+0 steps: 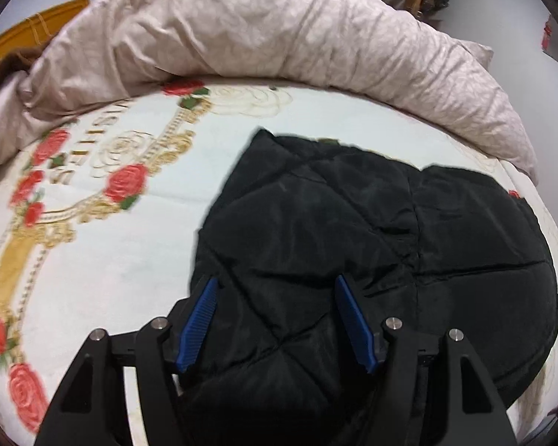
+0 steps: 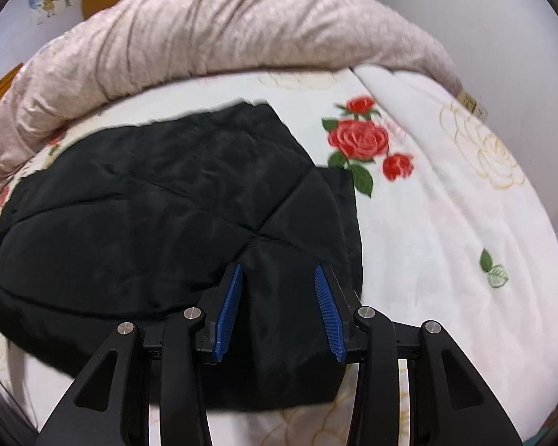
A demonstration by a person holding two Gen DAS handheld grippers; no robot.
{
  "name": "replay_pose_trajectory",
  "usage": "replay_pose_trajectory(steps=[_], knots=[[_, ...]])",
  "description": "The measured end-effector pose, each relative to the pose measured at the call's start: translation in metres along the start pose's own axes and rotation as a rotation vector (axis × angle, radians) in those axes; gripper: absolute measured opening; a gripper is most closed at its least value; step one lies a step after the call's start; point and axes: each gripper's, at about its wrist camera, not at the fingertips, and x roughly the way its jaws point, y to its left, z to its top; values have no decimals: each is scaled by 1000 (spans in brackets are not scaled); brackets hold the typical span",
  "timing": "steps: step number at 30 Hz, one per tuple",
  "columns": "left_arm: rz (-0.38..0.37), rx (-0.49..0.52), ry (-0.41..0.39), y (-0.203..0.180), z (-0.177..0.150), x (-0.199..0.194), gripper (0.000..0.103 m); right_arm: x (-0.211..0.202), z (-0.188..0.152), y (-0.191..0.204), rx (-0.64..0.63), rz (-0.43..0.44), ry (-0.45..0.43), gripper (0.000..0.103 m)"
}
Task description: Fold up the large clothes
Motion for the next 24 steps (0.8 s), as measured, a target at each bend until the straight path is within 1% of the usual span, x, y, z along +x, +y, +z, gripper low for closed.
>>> replay_pose_trajectory(steps=[5,9,10,12,14,16,19,21,24], knots=[[-23,34,-23,-7,-2,12,75,10,-6,2,-17,-20,10,43],[-31,47,-18,-8,5,13,76,6,1,6,-10,-49,30,44],[-34,45,-19,-7,7,9,76,-1,6,8,-10,-53,16,44],[-50,36,-49,-3,15,-1,76,-15,19,12,-15,-27,-38,44],[-37,38,-80,0,27,-5,76,-17,33,17,-32,-22,-63,44],[-19,37,-87,3,39,2,76,-7,47,21,-42,-14,-69,44],[-7,25,-52,4,48,25,76,21,57,25,-51,-15,-32,44],[6,37,-40,-1,47,37,76,37,56,26,-64,-24,-12,44],[21,43,-42,-5,44,46,76,43,52,27,-83,-37,-21,44]])
